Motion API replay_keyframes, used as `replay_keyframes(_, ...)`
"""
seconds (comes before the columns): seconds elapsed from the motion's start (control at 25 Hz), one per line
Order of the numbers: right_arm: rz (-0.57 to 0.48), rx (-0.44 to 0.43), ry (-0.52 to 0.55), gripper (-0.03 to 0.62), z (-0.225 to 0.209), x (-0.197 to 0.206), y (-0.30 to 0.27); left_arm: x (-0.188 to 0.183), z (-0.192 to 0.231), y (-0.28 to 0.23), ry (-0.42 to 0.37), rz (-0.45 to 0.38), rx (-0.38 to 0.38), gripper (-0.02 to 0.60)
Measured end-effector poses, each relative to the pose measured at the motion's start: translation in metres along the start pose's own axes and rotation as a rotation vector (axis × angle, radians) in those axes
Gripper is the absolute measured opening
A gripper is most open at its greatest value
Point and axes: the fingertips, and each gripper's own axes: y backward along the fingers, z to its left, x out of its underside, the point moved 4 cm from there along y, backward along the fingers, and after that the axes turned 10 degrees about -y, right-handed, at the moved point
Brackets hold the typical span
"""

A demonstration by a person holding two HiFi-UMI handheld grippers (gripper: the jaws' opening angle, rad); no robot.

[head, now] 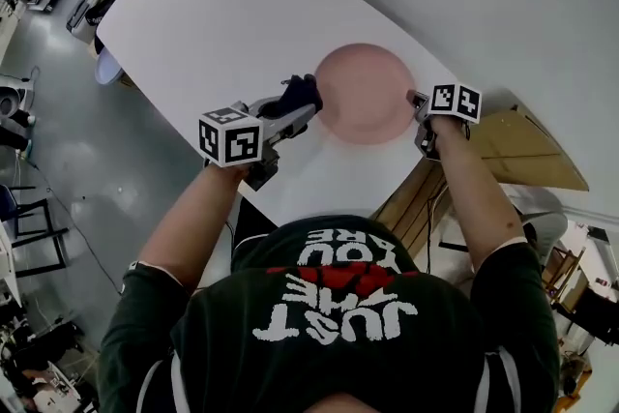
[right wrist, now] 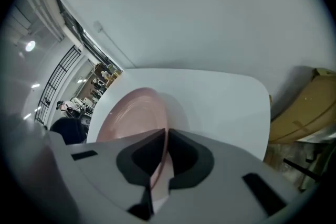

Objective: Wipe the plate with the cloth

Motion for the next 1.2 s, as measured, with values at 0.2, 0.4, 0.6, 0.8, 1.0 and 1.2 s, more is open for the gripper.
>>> replay_keyframes(0.2,-0.02,0.016,-0.013,0.015,0.009,0.008,-0.003,-0.003,-0.033,-0.1,-0.289,0.259,0.076,0.094)
replay_keyframes(0.4,-0.029,0.019,-0.003,0.015,0.015,0.01,-0.004,0.034,-0.042,-0.18,-0.533,0.505,0.118,0.094)
replay_keyframes(0.6,-0.03,0.003,-0.015,0.015,0.016,0.006,-0.009,0.049,-0.04,-0.209,-0.678,0.598,0.151,0.094)
replay_keyframes(0.8,-0.037,-0.018,-0.037,0.015,0.01,0.001,-0.009,0.073,-0.057,-0.215,-0.529,0.735,0.276,0.089)
replay_keyframes(1.0,-0.043,-0.032,-0.013,0.015,0.007,-0.002,-0.01,0.08,-0.05,-0.195,-0.515,0.866,0.289,0.089)
replay_keyframes(1.2,-0.033,-0.031,0.028,0.015,0.01,-0.005,-0.011,0.084,-0.036,-0.163,-0.492,0.979,0.275,0.089)
